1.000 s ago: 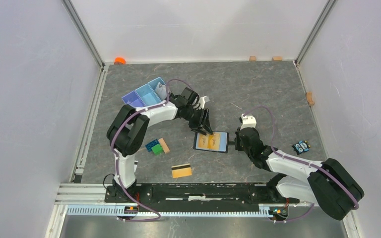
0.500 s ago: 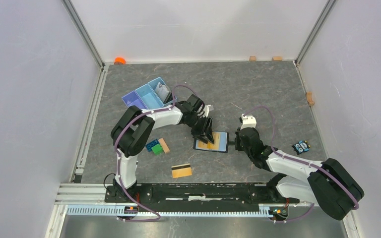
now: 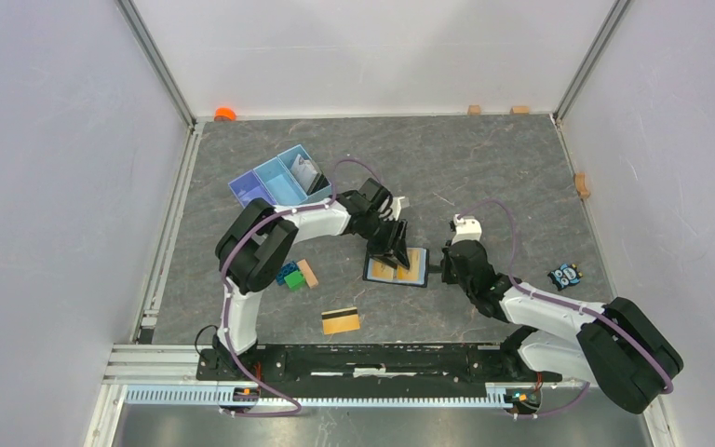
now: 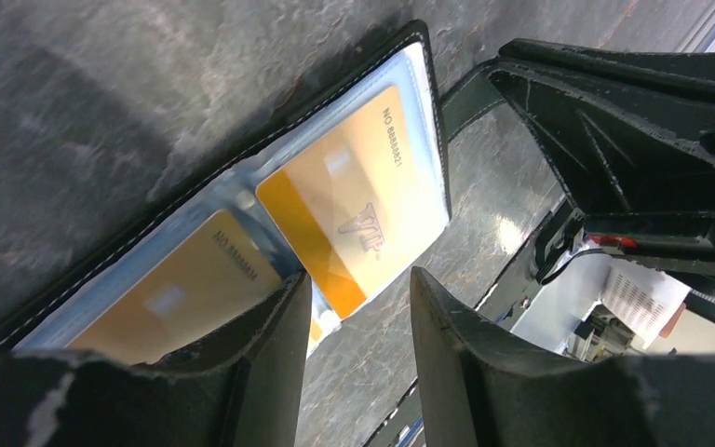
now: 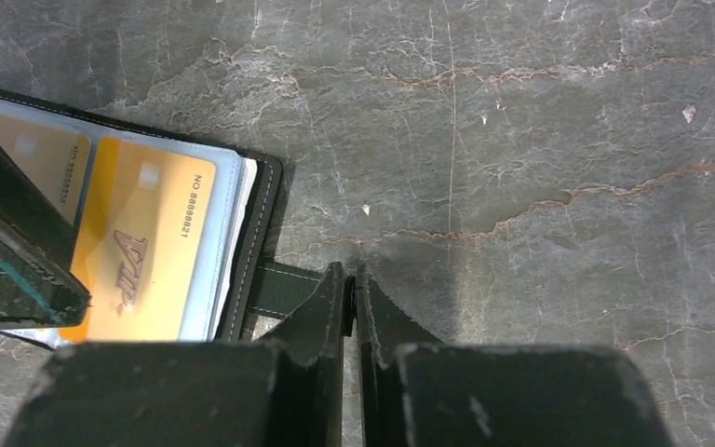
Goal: Put the credit cards into the card holder
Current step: Insert the credit card into the card holder, then turn over the card slot in the card holder.
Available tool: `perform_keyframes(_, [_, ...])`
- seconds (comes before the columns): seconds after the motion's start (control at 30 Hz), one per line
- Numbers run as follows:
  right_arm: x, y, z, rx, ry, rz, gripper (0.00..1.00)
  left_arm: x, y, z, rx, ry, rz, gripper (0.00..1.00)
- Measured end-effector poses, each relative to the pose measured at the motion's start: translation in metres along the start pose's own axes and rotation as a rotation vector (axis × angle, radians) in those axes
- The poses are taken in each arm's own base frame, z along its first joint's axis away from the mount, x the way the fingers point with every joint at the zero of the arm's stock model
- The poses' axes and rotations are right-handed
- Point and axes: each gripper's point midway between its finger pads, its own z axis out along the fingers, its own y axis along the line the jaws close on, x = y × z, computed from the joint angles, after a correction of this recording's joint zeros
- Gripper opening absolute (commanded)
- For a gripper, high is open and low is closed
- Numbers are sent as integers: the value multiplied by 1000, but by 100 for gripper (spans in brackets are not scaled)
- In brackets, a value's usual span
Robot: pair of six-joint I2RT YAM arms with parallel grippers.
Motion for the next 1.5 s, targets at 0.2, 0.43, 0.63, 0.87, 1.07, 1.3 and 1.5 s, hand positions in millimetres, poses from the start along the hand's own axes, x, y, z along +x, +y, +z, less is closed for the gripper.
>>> perform_keyframes(0.2, [2, -1, 0, 0, 0, 0, 0, -4, -10, 10, -9, -11, 34, 51])
perform_keyframes(0.43, [-5, 0, -7, -13, -22, 10, 39, -8, -14, 11, -18, -47, 58, 62])
perform_keyframes(0.63, [-20, 11, -23, -88, -59, 19, 49, -6, -20, -23, -67, -146, 88, 69])
perform_keyframes(0.87, [-19, 43, -35, -263, -27, 71, 38, -11, -9, -59, -156, -268, 97, 53])
perform_keyframes(1.07, [5, 58, -33, -348, 57, 147, 27, 7, 38, -61, -250, -261, 24, 52])
perform_keyframes(1.3, [21, 60, -31, -351, 115, 200, 26, 6, 47, -59, -259, -272, 22, 49])
perform_keyframes(1.5, [23, 58, -27, -327, 120, 218, 24, 7, 51, -54, -258, -271, 22, 43])
